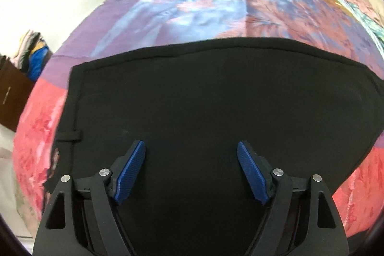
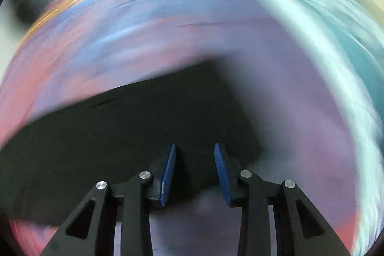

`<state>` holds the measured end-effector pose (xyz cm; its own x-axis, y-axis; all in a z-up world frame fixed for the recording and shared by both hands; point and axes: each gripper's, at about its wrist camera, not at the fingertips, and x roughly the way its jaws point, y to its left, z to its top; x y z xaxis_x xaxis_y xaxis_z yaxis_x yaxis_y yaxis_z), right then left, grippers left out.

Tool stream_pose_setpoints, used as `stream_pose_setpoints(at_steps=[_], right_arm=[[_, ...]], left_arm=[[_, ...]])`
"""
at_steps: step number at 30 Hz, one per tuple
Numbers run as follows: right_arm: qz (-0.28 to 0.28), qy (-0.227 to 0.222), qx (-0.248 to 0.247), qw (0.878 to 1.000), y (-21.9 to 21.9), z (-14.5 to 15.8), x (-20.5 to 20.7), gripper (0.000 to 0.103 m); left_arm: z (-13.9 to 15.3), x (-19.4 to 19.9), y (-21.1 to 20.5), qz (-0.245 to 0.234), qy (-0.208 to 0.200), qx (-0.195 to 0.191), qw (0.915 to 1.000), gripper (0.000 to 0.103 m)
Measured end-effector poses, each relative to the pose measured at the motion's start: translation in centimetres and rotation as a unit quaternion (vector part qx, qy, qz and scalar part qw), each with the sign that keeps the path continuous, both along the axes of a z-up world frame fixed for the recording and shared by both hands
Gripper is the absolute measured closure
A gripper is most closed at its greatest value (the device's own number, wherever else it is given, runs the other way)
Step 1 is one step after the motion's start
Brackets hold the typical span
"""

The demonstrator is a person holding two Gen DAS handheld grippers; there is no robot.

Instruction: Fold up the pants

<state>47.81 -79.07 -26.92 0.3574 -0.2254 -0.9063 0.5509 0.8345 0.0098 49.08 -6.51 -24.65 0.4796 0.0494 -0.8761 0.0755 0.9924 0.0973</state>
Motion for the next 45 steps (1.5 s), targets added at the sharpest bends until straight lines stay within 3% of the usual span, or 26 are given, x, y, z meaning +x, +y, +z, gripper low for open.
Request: stream_pose_setpoints(at_steps=[2,4,6,7,10,12,14,15,16,17,19,20,21,23,24,27,30,31,32,34,36,39,42,45], right_arm=[[-0.007,-0.029,-0.015,0.999,-2.0,2.0,-2.1,0.066],[0.055,-0.058,0.016,0.997,-0.2,3.4,-2.4,0.066],[0.146,-0.094,0.095,0.980,4.4,3.9,-2.2,0.061],[0.182,-0.102,0.125,0.970,6.5,3.9,-2.1,0.052],[0.281,-0.090,0.190,0.936,13.7,1.6,-1.1,0.050],[0.289,-0.061,0.155,0.943,14.2,-0.1,-0.7,0.051],[0.246,-0.047,0.118,0.961,10.0,-1.6,-1.3,0.058],[0.202,-0.054,0.111,0.972,6.6,-1.9,-2.0,0.074],[0.132,-0.058,0.110,0.983,2.1,-2.0,-3.2,0.099],[0.081,-0.057,0.106,0.989,-0.7,-1.7,-3.8,0.103],[0.011,-0.044,0.041,0.998,-3.8,0.1,-4.7,0.085],[0.022,-0.043,0.006,0.999,-4.1,1.5,-4.2,0.082],[0.043,-0.048,0.005,0.998,-3.9,2.2,-3.4,0.077],[0.075,-0.049,0.008,0.996,-3.1,3.0,-1.3,0.050],[0.090,-0.043,0.002,0.995,-2.7,2.9,0.2,0.047],[0.091,-0.016,-0.001,0.996,-1.2,1.6,5.2,0.046],[0.042,-0.001,0.036,0.998,-2.8,-0.8,7.8,0.047],[0.034,-0.004,0.056,0.998,-2.6,-1.2,7.9,0.059],[0.024,-0.015,0.073,0.997,-2.9,-1.5,7.5,0.089],[0.029,-0.055,0.062,0.996,-2.7,-0.2,5.9,0.097],[0.054,-0.108,0.038,0.992,-1.5,2.7,3.2,0.097],[0.100,-0.172,0.018,0.980,1.8,7.3,-3.7,0.097],[0.119,-0.215,0.011,0.969,5.6,10.9,-14.5,0.100],[0.090,-0.210,0.024,0.973,8.5,10.5,-25.1,0.100]], left_arm=[[0.7,-0.5,-0.5,-0.003,-0.011,-0.011,0.9999,0.022],[1.0,-0.7,-1.5,-0.013,-0.016,-0.022,0.9996,0.021],[0.9,-0.6,-2.9,-0.025,-0.010,-0.034,0.9991,0.020],[0.6,-0.4,-3.8,-0.027,-0.005,-0.039,0.9989,0.020],[-0.1,-0.2,-4.4,-0.021,0.001,-0.039,0.9990,0.020],[-0.5,-0.1,-3.7,-0.007,-0.001,-0.028,0.9996,0.020],[-0.5,-0.3,-2.3,0.006,-0.007,-0.023,0.9997,0.020],[-0.5,-0.2,-1.6,0.011,-0.009,-0.020,0.9997,0.018],[-0.6,-0.3,-0.9,0.016,-0.013,-0.016,0.9997,0.016],[-0.7,-0.3,-0.5,0.020,-0.015,-0.014,0.9996,0.015],[-1.1,-0.4,0.2,0.026,-0.020,-0.022,0.9992,0.010],[-1.4,-0.3,0.4,0.031,-0.024,-0.027,0.9989,0.007],[-1.7,-0.3,0.5,0.036,-0.028,-0.029,0.9985,0.006],[-2.3,-0.7,0.5,0.042,-0.046,-0.027,0.9977,0.002],[-2.5,-0.9,0.5,0.042,-0.053,-0.025,0.9974,0.002],[-2.7,-1.0,1.0,0.044,-0.057,-0.042,0.9965,0.001],[-3.1,-1.1,1.4,0.046,-0.068,-0.054,0.9952,0.001],[-3.1,-1.2,1.2,0.046,-0.071,-0.050,0.9952,0.001],[-3.2,-1.2,1.1,0.045,-0.072,-0.047,0.9953,0.001],[-3.3,-1.2,1.2,0.044,-0.073,-0.051,0.9951,0.001],[-3.3,-1.1,1.3,0.044,-0.073,-0.054,0.9949,0.001],[-3.3,-1.1,1.2,0.044,-0.072,-0.051,0.9951,0.001],[-3.1,-1.1,0.9,0.044,-0.069,-0.042,0.9957,0.001],[-2.9,-1.1,0.7,0.048,-0.064,-0.033,0.9963,0.001]])
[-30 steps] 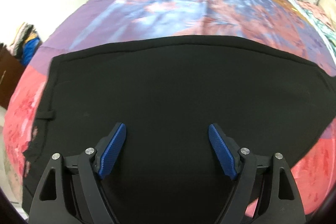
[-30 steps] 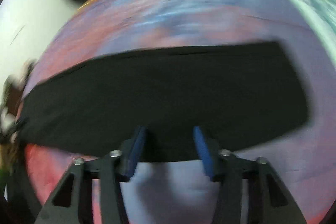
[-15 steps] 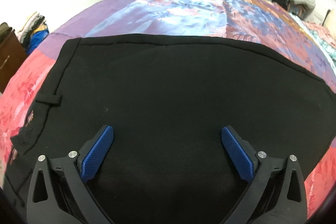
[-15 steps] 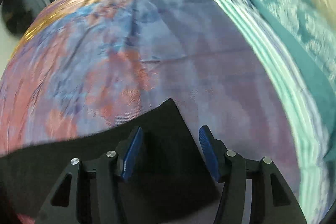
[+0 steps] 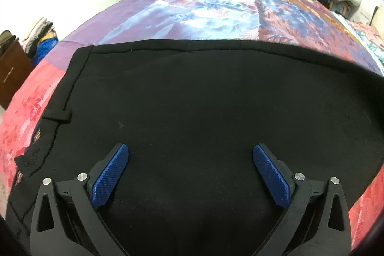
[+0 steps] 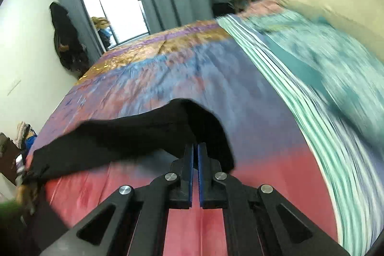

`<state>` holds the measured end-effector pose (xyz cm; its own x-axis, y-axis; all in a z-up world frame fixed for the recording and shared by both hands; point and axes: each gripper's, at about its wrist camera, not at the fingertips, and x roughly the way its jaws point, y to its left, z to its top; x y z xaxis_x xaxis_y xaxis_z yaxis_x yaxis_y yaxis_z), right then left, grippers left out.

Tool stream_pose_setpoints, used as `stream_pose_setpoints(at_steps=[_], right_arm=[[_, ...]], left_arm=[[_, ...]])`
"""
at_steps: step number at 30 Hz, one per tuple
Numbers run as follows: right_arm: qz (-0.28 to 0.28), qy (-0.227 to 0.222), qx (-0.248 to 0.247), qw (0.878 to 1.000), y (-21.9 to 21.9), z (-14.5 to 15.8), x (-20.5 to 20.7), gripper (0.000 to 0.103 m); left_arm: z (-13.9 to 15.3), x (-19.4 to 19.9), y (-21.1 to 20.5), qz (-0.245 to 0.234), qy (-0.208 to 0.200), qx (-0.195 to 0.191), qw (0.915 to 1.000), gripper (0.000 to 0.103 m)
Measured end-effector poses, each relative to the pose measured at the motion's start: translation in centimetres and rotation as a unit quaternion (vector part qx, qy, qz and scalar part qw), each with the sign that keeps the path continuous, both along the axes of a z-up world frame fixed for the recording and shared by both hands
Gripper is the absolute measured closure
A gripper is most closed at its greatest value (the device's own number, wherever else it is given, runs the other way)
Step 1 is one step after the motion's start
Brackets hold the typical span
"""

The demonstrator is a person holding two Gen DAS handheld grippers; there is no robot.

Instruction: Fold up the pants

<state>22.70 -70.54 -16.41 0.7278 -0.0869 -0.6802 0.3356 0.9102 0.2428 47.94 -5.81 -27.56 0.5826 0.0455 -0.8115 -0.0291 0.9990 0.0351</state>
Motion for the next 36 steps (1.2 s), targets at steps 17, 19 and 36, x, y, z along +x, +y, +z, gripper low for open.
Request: stream_pose_setpoints(at_steps=[17,19,36], right_arm=[[0.000,-0.004,0.230,0.973,13.3,-9.2,-7.3,0.049],[-0.049,0.028,0.204,0.977,13.3,-10.5,-6.3,0.049],[-0.186,0.031,0.120,0.975,10.7,-10.0,-6.2,0.049]], left_arm=[[1.6,-8.1,1.8,0.039,0.003,-0.091,0.9951,0.000],[1.4,-8.7,1.4,0.032,-0.015,-0.080,0.9962,0.000],[1.2,-8.5,1.4,0.032,-0.021,-0.077,0.9963,0.000]])
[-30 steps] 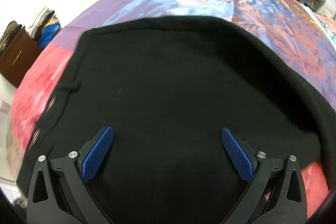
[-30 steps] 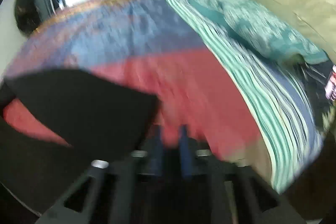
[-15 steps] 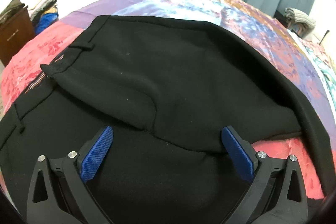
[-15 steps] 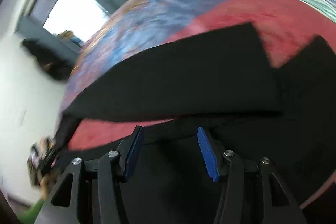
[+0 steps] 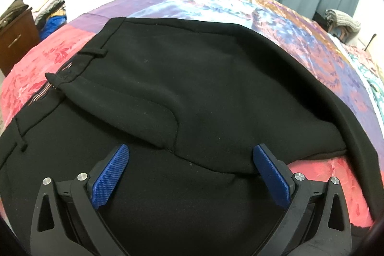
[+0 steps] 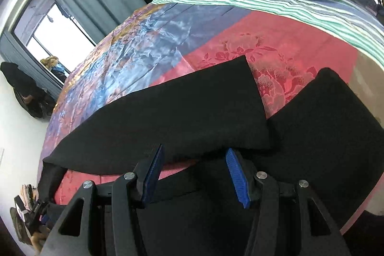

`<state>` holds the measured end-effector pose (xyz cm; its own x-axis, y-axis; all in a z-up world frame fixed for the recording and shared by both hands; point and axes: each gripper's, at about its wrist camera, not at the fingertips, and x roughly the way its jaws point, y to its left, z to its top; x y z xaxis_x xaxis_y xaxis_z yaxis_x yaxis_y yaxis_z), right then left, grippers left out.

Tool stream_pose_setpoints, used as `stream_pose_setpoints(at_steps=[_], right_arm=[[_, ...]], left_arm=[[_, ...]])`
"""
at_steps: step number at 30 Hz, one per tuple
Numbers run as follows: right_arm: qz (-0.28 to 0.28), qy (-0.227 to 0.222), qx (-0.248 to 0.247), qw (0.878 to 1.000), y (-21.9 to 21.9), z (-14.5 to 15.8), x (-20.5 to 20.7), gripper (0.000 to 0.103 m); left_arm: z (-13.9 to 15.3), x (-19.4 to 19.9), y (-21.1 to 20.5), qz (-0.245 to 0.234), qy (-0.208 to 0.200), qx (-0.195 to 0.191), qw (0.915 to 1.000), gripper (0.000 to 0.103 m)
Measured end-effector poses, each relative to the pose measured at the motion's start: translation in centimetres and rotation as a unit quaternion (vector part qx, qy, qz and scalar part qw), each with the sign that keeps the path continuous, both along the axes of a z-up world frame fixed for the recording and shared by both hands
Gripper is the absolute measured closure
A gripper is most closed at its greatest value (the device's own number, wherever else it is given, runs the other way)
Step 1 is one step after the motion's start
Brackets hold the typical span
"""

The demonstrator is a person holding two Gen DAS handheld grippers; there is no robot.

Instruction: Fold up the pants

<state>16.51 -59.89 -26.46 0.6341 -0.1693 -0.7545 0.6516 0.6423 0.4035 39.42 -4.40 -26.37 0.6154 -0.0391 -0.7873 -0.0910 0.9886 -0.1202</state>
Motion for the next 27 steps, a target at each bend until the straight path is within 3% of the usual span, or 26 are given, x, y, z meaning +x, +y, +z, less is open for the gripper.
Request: stream_pose_setpoints(at_steps=[10,13,16,18,19,20,27], right_arm=[[-0.004,0.002,0.002,1.000,-0.3,0.1,-0.6,0.049],[-0.029,-0.036,0.053,0.998,-1.6,-0.5,-1.8,0.051],[-0.076,-0.086,0.133,0.984,-3.7,-1.8,-3.6,0.058],[-0.089,-0.100,0.162,0.978,-4.5,-2.4,-4.0,0.066],[-0.092,-0.100,0.167,0.977,-4.7,-2.5,-4.0,0.080],[-0.098,-0.101,0.174,0.975,-5.0,-2.8,-4.0,0.086],[-0.158,-0.103,0.234,0.954,-5.6,-4.2,-4.2,0.082]], left_arm=[[0.0,0.0,-0.1,0.000,0.000,0.002,1.0000,0.000],[0.0,0.0,-0.1,0.000,0.000,0.002,1.0000,0.000],[0.0,0.0,-0.2,0.000,0.000,0.001,1.0000,0.001],[-0.1,-0.1,-0.2,0.000,-0.001,0.000,1.0000,0.000],[-0.1,-0.1,-0.2,0.000,0.000,0.000,1.0000,0.000],[-0.1,-0.1,-0.2,0.000,0.000,0.000,1.0000,0.000],[-0.1,0.0,-0.3,0.000,0.001,0.001,1.0000,0.000]])
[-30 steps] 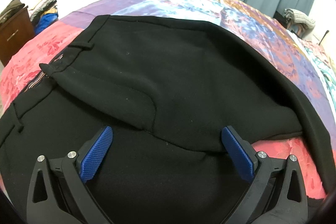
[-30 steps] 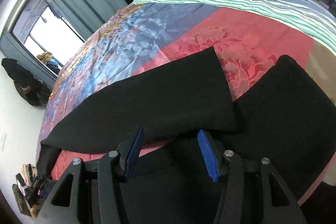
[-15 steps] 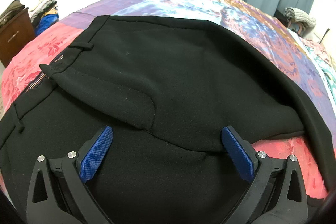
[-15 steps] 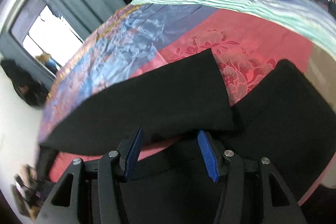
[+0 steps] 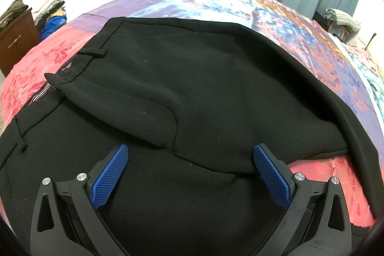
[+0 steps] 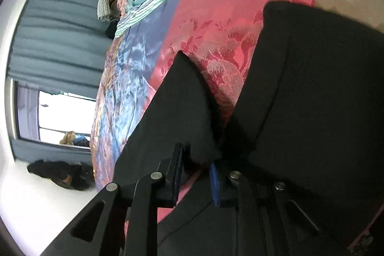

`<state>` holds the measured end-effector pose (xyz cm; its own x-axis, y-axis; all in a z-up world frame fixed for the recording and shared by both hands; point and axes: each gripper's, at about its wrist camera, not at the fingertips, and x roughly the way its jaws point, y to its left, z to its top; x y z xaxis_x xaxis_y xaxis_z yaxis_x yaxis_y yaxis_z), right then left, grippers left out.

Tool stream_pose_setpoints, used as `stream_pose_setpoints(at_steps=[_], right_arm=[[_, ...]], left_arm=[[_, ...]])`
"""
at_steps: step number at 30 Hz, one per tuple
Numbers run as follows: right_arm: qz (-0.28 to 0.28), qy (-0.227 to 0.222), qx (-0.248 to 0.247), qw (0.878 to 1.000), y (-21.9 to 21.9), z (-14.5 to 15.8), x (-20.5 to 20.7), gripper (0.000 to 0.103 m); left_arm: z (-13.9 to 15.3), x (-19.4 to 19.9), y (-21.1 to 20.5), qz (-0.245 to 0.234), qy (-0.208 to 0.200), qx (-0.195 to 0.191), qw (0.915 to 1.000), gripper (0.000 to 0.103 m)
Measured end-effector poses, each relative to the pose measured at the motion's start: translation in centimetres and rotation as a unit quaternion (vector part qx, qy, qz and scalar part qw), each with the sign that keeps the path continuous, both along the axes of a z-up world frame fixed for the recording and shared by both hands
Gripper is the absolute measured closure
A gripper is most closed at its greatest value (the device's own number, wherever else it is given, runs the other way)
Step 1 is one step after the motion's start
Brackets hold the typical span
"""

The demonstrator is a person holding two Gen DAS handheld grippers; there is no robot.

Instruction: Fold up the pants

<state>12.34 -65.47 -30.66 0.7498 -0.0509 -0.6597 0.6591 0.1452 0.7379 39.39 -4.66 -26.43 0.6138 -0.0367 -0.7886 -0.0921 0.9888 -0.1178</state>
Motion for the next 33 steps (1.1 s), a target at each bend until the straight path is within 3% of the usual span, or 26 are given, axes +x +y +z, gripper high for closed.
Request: stream_pose_setpoints(at_steps=[2,3,5,7,9,13,15,17,18,19,20,21,22,25,27,30,33], right_arm=[[0.000,0.005,-0.008,1.000,-0.2,0.2,0.2,0.098],[0.002,0.001,-0.014,1.000,-0.2,0.6,0.1,0.098],[0.024,-0.010,-0.058,0.998,0.2,3.1,0.3,0.098],[0.058,-0.019,-0.116,0.991,0.9,6.4,0.8,0.098],[0.086,-0.035,-0.158,0.983,1.5,9.6,1.4,0.098],[0.114,-0.065,-0.211,0.969,2.3,14.6,1.6,0.098],[0.124,-0.079,-0.232,0.962,2.8,16.8,1.3,0.098],[0.137,-0.090,-0.254,0.953,3.6,18.7,0.7,0.098],[0.145,-0.096,-0.266,0.948,4.1,19.5,0.3,0.098],[0.151,-0.101,-0.274,0.944,4.5,20.0,0.0,0.098],[0.159,-0.107,-0.285,0.939,5.0,20.7,-0.7,0.098],[0.164,-0.108,-0.289,0.937,5.3,21.0,-0.9,0.098],[0.170,-0.107,-0.293,0.935,5.6,21.2,-1.4,0.098],[0.178,-0.081,-0.290,0.937,4.6,19.9,-2.1,0.098],[0.173,-0.075,-0.263,0.946,3.0,18.8,-2.2,0.098],[0.166,-0.082,-0.231,0.955,0.5,18.2,-2.6,0.098],[0.169,-0.054,-0.211,0.961,-1.4,16.7,-3.8,0.098]], left_arm=[[0.3,0.3,-0.2,0.003,0.016,0.006,0.9998,0.001],[0.8,0.7,-0.3,0.005,0.035,0.007,0.9994,0.001],[2.3,2.3,-0.3,-0.004,0.072,-0.036,0.9968,0.001],[4.3,4.6,-0.3,-0.009,0.073,-0.114,0.9908,0.001],[5.3,7.1,-0.8,-0.012,0.074,-0.164,0.9835,0.001],[3.5,14.1,-2.0,0.013,0.137,-0.205,0.9691,0.002],[2.5,15.8,-1.8,0.044,0.149,-0.219,0.9632,0.013],[1.1,17.1,-1.2,0.072,0.162,-0.261,0.9490,0.038],[0.5,17.4,-0.8,0.083,0.167,-0.281,0.9415,0.043],[0.1,17.6,-0.4,0.095,0.169,-0.293,0.9362,0.057],[-0.2,17.6,0.1,0.105,0.167,-0.299,0.9336,0.080],[-0.1,17.6,0.5,0.103,0.166,-0.305,0.9321,0.093],[0.2,17.4,0.8,0.094,0.166,-0.320,0.9280,0.099],[4.0,14.6,1.9,0.065,0.122,-0.337,0.9313,0.099],[7.9,11.2,3.1,0.031,0.089,-0.341,0.9355,0.099],[13.3,2.2,5.8,-0.015,0.032,-0.317,0.9477,0.098],[12.5,-7.4,7.7,-0.016,0.044,-0.277,0.9597,0.097]])
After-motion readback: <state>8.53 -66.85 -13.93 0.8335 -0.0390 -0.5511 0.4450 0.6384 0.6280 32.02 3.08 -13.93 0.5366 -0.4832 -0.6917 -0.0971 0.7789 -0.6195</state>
